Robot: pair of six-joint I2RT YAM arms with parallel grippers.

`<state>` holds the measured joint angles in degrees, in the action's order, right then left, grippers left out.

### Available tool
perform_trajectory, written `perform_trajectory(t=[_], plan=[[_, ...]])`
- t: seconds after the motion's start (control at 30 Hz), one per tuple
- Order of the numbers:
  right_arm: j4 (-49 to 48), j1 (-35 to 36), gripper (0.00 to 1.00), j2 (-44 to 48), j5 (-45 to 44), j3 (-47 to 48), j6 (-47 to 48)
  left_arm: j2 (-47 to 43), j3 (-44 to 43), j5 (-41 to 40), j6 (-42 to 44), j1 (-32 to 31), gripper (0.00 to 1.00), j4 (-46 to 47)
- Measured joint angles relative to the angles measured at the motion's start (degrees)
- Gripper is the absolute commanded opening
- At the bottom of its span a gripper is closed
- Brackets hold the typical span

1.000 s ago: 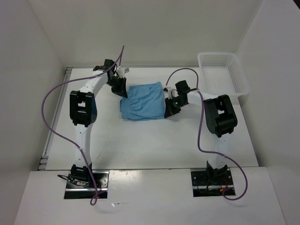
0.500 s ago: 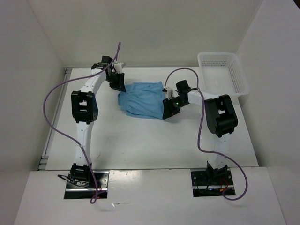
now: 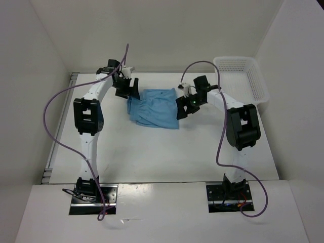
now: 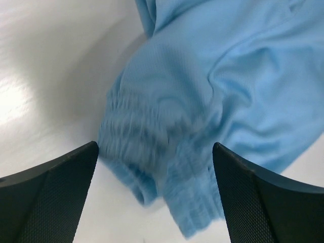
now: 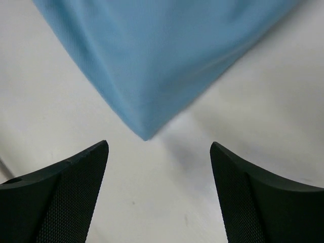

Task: Fold and stack the shorts
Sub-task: Fold the shorts

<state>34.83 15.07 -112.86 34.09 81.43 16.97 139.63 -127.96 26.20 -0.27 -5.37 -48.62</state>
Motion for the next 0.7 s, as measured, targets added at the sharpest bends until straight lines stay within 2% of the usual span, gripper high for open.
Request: perform_trajectory(t=[0.2, 0.33, 0.53, 0.7], plan=[[1.27, -3.74, 0.89, 5.66, -9.94, 11.96, -0.98, -13.2, 9.2, 0.07, 0.02, 4.68, 1.0, 0.04], [0.24, -10.45, 0.91, 12.33, -16.17, 15.1, -2.25, -26.01, 17.2, -0.81, 0.02, 11.19, 1.0, 2.45], [-2.25, -23.04, 0.98, 22.88, -25.27, 9.25, -4.94, -43.19, 34.58, -3.56, -0.02, 21.22, 1.0, 8.2], [-2.47, -23.78, 1.0, 33.05, -27.71, -0.2, -5.97, -50.14, 48.09, -4.59, -0.02, 22.38, 1.0, 10.14]])
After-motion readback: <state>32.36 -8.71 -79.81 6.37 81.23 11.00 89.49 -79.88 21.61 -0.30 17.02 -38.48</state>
